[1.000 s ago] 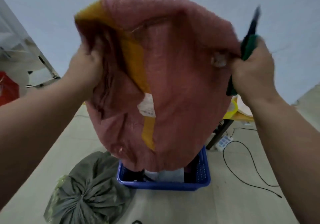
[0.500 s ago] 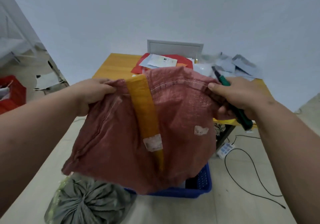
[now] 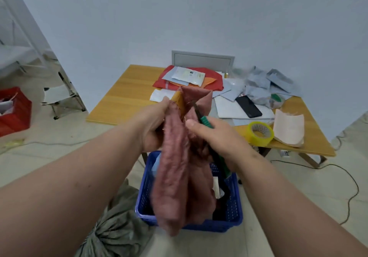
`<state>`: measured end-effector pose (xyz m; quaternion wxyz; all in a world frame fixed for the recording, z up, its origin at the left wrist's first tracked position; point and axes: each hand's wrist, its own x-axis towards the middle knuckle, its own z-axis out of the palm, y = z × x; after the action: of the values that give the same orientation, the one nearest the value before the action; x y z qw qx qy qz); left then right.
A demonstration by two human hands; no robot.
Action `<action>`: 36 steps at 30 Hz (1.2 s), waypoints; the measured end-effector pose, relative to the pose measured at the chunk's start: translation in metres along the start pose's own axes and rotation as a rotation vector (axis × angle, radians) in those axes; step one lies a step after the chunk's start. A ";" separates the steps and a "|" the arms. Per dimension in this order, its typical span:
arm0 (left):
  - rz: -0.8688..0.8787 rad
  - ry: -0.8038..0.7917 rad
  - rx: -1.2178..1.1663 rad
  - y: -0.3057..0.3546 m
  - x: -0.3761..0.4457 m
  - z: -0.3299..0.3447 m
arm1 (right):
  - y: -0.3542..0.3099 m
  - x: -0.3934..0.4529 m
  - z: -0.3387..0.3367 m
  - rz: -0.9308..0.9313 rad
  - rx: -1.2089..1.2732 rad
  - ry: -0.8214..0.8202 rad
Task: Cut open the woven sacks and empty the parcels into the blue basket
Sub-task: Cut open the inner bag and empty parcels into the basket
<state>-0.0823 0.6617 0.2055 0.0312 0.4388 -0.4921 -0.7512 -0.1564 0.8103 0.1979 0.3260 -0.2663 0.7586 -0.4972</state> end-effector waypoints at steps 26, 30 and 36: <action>0.774 -0.198 1.894 0.028 -0.005 0.000 | -0.036 -0.018 -0.076 -0.177 -0.531 -0.105; 0.780 -0.263 1.440 0.033 -0.014 0.010 | -0.038 -0.019 -0.071 -0.227 -0.610 -0.134; 0.603 -0.139 1.647 0.035 -0.013 0.015 | -0.041 -0.014 -0.078 -0.232 -0.714 -0.066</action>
<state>-0.0980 0.6602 0.2427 -0.1280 0.1265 -0.9733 -0.1424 -0.2035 0.8513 0.2621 0.1784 -0.4633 0.8380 -0.2264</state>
